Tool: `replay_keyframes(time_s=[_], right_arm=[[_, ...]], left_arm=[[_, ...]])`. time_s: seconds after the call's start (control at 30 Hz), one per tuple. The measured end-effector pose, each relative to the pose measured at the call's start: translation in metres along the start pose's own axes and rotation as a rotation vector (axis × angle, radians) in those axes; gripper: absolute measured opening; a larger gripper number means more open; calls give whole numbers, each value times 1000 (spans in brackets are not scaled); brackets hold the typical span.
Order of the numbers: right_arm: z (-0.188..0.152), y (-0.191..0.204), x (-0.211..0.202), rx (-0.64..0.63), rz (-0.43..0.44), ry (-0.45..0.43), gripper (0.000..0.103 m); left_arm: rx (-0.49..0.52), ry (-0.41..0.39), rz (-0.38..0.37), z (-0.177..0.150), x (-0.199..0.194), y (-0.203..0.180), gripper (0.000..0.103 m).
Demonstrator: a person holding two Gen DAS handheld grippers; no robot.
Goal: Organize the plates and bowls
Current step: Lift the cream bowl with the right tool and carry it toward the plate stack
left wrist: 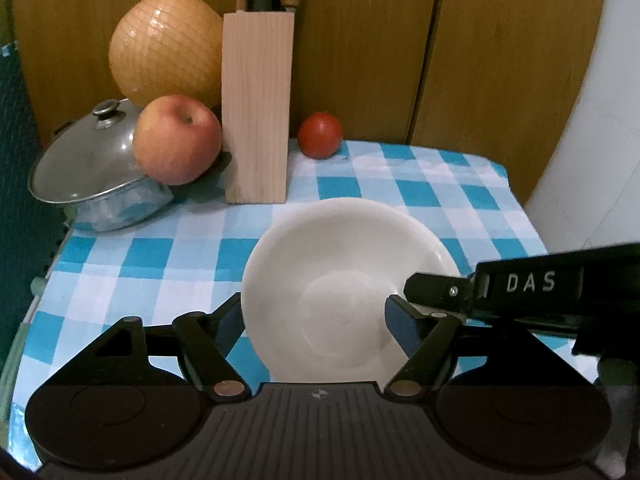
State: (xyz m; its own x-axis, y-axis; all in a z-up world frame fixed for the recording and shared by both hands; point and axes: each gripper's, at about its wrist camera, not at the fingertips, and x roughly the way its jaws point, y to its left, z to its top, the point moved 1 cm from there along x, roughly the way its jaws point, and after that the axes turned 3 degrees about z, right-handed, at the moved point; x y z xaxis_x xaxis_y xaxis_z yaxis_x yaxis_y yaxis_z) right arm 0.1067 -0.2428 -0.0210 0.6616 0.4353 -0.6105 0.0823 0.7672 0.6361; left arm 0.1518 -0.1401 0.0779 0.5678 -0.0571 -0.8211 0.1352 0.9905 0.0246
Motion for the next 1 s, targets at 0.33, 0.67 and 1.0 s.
replay_keyframes(time_s=[0.33,0.67,1.0], right_arm=[[3,-6,3,-22,-73,-33,20],[5,-14,3,-46,-136,-49,23],[1,-20,11,-58,-159,-9,28]], left_arm=[[10,36,22,-2,16,1,82],[8,37,25,-2,16,10,85],[-27,102,18,-6,30,22,88]])
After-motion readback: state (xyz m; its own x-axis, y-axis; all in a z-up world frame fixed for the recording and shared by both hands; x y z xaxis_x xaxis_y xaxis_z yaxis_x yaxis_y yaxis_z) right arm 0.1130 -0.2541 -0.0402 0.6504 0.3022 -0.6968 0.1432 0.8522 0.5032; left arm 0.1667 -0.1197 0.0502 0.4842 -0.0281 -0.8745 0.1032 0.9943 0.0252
